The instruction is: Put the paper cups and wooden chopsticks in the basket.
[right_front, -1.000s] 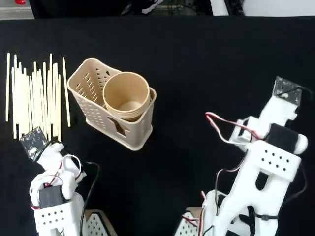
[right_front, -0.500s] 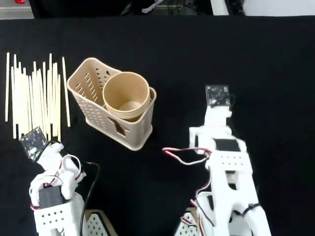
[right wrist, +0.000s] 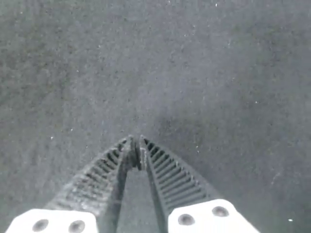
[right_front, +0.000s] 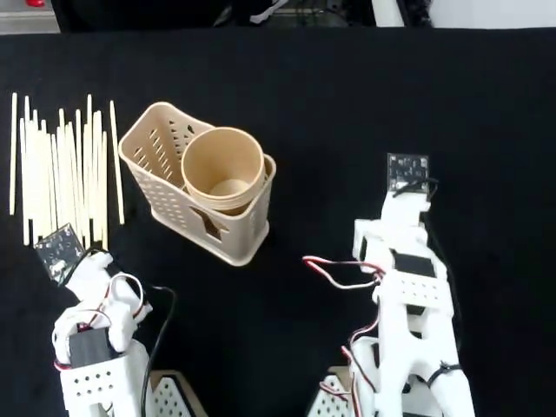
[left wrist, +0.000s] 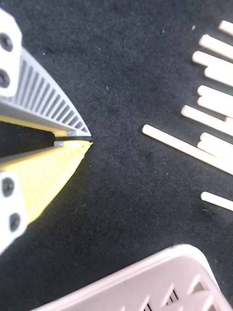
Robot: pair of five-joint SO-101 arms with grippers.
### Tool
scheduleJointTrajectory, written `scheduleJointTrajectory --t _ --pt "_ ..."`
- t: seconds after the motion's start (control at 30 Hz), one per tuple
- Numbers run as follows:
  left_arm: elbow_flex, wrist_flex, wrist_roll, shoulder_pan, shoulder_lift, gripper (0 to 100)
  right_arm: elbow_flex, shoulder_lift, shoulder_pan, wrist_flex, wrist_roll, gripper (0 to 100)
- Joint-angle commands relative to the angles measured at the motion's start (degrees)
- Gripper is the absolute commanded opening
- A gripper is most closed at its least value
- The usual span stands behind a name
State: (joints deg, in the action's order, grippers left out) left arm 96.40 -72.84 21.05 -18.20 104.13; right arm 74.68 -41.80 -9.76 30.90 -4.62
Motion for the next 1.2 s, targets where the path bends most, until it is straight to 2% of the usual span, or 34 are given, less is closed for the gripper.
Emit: scheduleJointTrajectory --t 0.0,1.17 --pt "0.92 -0.26 0.35 0.4 0.26 3 0.04 -0.66 -0.88 -1.14 -0.53 1.5" --pt "0.92 -0.26 0.35 0.4 0.26 3 1.01 -0.66 -1.05 -1.05 -0.53 1.5"
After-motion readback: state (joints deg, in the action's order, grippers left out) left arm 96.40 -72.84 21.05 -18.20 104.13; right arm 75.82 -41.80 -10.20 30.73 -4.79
